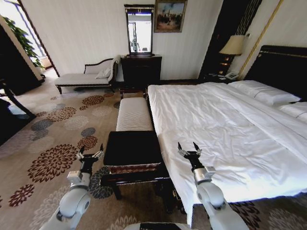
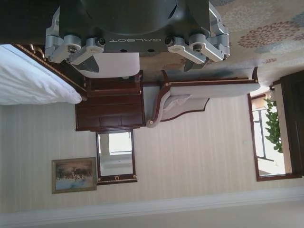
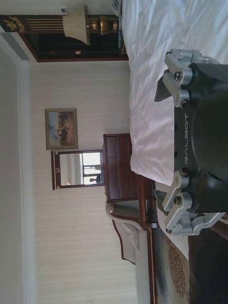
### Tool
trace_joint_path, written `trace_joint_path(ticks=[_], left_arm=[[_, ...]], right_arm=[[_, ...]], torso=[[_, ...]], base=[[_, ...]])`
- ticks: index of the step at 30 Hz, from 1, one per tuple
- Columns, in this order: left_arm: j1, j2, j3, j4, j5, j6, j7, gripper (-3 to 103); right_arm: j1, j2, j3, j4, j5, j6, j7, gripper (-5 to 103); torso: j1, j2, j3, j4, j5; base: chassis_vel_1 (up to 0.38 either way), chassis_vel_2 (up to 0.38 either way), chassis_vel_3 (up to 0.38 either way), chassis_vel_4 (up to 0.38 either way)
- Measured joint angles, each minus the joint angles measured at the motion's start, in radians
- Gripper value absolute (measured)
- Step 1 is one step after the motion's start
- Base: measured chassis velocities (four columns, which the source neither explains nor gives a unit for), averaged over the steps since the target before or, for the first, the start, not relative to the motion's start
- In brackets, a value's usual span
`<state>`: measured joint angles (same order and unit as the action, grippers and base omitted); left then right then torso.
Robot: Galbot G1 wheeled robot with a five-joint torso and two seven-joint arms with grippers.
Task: Fold the clothes on the bed and place them into the basket.
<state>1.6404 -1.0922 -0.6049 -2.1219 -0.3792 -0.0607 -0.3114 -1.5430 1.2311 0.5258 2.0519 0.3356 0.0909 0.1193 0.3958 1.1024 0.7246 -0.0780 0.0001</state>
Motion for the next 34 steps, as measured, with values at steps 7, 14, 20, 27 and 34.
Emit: trace_joint_path(ticks=[7, 14, 20, 27, 34], left_arm=[[0.105, -0.035, -0.078, -0.058, 0.037, -0.043, 0.038, 100], [0.146, -0.058, -0.093, -0.065, 0.009, -0.052, 0.07, 100], [0.147, -0.062, -0.091, -0.064, 0.003, -0.048, 0.07, 100], [0.144, -0.061, -0.089, -0.062, 0.002, -0.046, 0.07, 100], [0.143, -0.061, -0.088, -0.061, 0.001, -0.045, 0.07, 100]], right_arm=[[-0.082, 0.034, 0.065, 0.045, -0.004, 0.034, -0.02, 100], [-0.104, 0.048, 0.066, 0.069, -0.011, 0.04, -0.02, 100], [-0.105, 0.05, 0.065, 0.069, -0.018, 0.04, -0.016, 100], [-0.102, 0.05, 0.063, 0.069, -0.018, 0.039, -0.015, 100], [-0.101, 0.05, 0.061, 0.067, -0.018, 0.038, -0.015, 100]], torso=[[0.0, 0.0, 0.0, 0.0002, 0.0], [0.0, 0.0, 0.0, 0.0003, -0.0002], [0.0, 0.0, 0.0, 0.0002, -0.0001], [0.0, 0.0, 0.0, 0.0002, -0.0001], [0.0, 0.0, 0.0, 0.0002, -0.0001]], base=[[0.0, 0.0, 0.0, 0.0], [0.0, 0.0, 0.0, 0.0], [0.0, 0.0, 0.0, 0.0], [0.0, 0.0, 0.0, 0.0], [0.0, 0.0, 0.0, 0.0]])
